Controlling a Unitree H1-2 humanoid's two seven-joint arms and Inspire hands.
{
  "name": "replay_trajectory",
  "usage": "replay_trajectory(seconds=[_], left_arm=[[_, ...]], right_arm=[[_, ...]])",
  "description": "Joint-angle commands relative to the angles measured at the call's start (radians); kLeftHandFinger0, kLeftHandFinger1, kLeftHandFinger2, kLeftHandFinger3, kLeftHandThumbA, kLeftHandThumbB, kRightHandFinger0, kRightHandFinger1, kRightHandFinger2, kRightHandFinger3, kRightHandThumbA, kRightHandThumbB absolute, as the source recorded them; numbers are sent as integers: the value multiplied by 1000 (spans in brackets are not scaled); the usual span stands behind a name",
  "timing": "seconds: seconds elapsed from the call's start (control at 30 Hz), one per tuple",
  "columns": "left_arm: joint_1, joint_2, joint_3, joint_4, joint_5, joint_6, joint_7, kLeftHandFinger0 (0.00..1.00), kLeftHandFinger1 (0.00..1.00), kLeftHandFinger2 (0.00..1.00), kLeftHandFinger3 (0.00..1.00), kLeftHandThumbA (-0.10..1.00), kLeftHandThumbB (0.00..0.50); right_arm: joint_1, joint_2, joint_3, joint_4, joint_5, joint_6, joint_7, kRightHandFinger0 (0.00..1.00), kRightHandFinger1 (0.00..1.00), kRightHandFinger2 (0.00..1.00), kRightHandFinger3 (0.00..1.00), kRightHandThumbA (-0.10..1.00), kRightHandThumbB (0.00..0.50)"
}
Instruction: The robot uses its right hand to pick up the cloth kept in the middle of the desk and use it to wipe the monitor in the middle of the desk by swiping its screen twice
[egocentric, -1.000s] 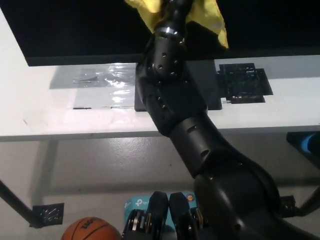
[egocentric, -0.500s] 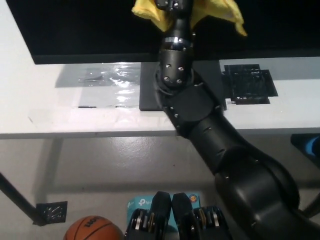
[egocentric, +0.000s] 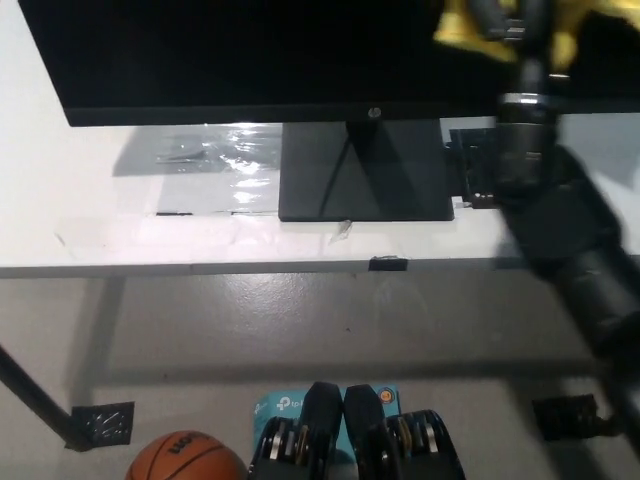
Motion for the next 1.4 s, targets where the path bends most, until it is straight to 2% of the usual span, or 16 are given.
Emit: replay_trajectory(seconds=[0.0, 0.13, 0.27, 0.37, 0.5, 0.67, 0.7, 0.8, 0.83, 0.97, 1.03, 1.1, 1.13, 1.2, 1.3, 1.37], left_arm=[[10, 9, 14, 5, -5, -28, 26, 1000, 1000, 1000, 870, 373, 254], [10, 6, 18, 5, -10, -28, 21, 1000, 1000, 1000, 872, 380, 257], [8, 7, 14, 17, 3, -44, 32, 1000, 1000, 1000, 860, 403, 261], [5, 5, 17, 21, -2, -45, 28, 1000, 1000, 1000, 867, 391, 259], [0, 4, 14, 21, 1, -45, 26, 1000, 1000, 1000, 854, 377, 255], [-4, 3, 11, 18, 7, -33, 23, 1000, 1000, 1000, 853, 392, 265], [-7, 7, 7, 17, 10, -41, 21, 999, 1000, 998, 850, 407, 265], [-12, 8, 6, 3, 15, -25, 16, 998, 1000, 995, 843, 394, 262], [-9, 7, 10, -10, 11, -10, 10, 1000, 1000, 1000, 860, 353, 243], [-12, 12, 5, -7, 17, -18, 10, 1000, 1000, 1000, 862, 381, 254], [-21, 15, -1, 0, 23, -14, 6, 1000, 1000, 1000, 866, 406, 251], [-26, 12, -5, -1, 22, -13, 1, 1000, 1000, 1000, 865, 405, 252], [-27, 14, -9, -7, 28, -5, -2, 1000, 1000, 1000, 877, 408, 244], [-25, 16, -8, -24, 27, 3, -5, 1000, 1000, 1000, 879, 408, 250], [-26, 13, -2, -28, 16, 5, -8, 1000, 1000, 1000, 879, 384, 254], [-25, 13, -4, -33, 19, 5, -6, 1000, 1000, 1000, 875, 380, 252]], right_arm=[[-26, -63, -22, -42, -5, 12, 9, 0, 0, 283, 95, -100, 7], [-15, -102, -33, -40, -35, 12, -21, 0, 0, 274, 64, -100, 1], [-10, -121, -52, -34, -17, 12, -12, 0, 0, 292, 31, -100, 29], [-14, -117, -62, -27, -20, 12, 0, 0, 0, 311, 41, -100, 33], [-17, -105, -47, -39, -40, 12, -6, 0, 0, 269, 53, -100, 72], [-32, -82, -33, -45, -23, 12, 20, 0, 0, 241, 41, -100, 83], [-43, -65, -23, -45, -21, 12, 34, 0, 0, 252, 91, -100, 79], [-65, -41, -15, -23, -38, 12, 19, 0, 0, 238, 89, -100, 40], [-88, 0, -8, -16, -30, 12, 36, 0, 0, 236, 83, -100, 23], [-102, 36, 4, -20, -15, 12, 58, 0, 0, 266, 89, -100, 23], [-125, 92, 25, -17, -32, 12, 46, 0, 0, 165, 101, -100, 31], [-120, 99, 25, -23, -30, 12, 48, 0, 0, 141, 96, -100, 25], [-125, 130, 36, -14, -36, 12, 46, 0, 0, 137, 37, -100, 5], [-132, 177, 68, -6, -57, 12, 32, 0, 0, 166, 19, -100, 1], [-151, 215, 117, 29, -76, 12, -7, 0, 0, 151, 7, -100, 56], [-161, 229, 142, 50, -84, 12, -20, 0, 0, 133, 1, -100, 134]])
